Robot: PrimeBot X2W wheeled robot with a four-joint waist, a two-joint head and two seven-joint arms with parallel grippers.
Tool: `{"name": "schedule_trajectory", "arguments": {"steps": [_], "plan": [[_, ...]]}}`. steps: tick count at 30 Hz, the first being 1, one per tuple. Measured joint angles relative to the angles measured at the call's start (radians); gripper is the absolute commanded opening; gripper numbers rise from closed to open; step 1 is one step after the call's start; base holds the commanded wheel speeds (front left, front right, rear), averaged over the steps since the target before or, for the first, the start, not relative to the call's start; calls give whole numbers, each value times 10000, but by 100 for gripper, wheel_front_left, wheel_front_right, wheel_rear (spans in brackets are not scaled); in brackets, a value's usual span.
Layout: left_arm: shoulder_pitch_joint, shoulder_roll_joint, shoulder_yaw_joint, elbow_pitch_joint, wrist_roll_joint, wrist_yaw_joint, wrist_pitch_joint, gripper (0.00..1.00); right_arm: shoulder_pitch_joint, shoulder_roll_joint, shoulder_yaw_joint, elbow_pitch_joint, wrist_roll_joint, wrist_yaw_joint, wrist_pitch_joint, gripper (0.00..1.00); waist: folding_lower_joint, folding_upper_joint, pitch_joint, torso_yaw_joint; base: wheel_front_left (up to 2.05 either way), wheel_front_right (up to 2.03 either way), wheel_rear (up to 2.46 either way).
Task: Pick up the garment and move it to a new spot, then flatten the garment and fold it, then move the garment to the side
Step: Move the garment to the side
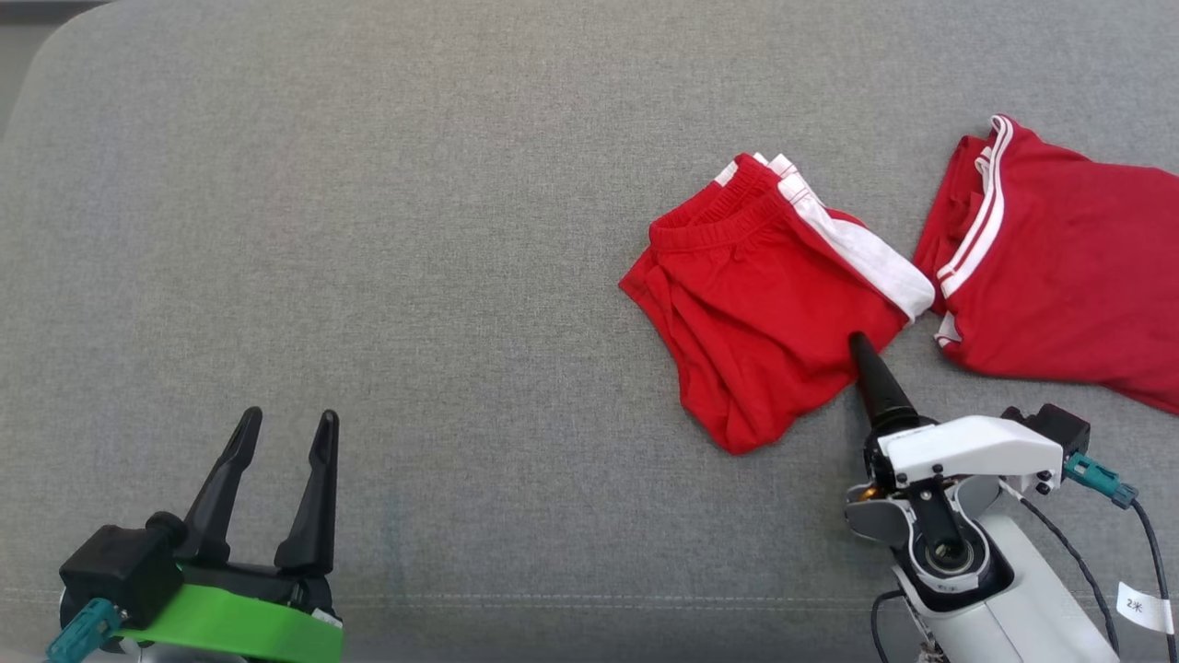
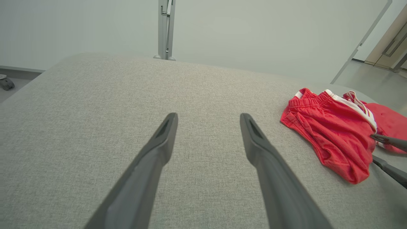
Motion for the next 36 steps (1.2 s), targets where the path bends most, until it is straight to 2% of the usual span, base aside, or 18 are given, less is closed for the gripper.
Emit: {"name": "schedule_trajectory", "arguments": {"steps": [5,6,7,8,9,14,19,23,28,32,36], "plan": [[-80,-46,-86,-6,-2,-2,12,100,-546,-25,-188,219,265,4,153,100,0,0,104,102,0,0,0],[-156,-75,-119,6,-2,-4,12,100,-698,-38,-182,270,228,33,174,78,0,0,120,134,0,0,0],[-156,-75,-119,6,-2,-4,12,100,-698,-38,-182,270,228,33,174,45,0,0,120,134,0,0,0],[-225,-115,-144,6,-10,-12,12,100,-865,-54,-157,305,136,69,176,3,0,0,134,168,0,0,0],[-266,-157,-173,21,-12,-13,12,100,-1028,-105,-86,320,12,104,219,0,0,0,143,202,0,0,0],[-315,-268,-194,171,-17,-13,12,100,-1848,-769,495,330,-894,255,570,0,0,0,111,366,0,0,0],[-314,-291,-186,238,-88,-13,10,100,-2719,-1524,1058,288,-1609,234,1315,0,0,0,33,493,0,0,0],[-315,-314,-165,244,-105,-13,10,100,-3457,-2408,1519,282,-1988,77,2353,0,0,0,68,557,0,0,0],[-316,-301,-29,293,-117,-13,8,100,-4029,-3292,2019,303,-2211,67,3818,0,0,0,124,539,0,0,0],[-316,-257,50,268,-117,-13,8,100,-4410,-4176,2038,366,-2219,-8,4809,0,0,0,182,429,0,0,0],[-311,-69,138,180,-115,-12,12,100,-4671,-4552,1860,309,-2201,-13,5258,0,0,0,222,277,0,0,0]]}}
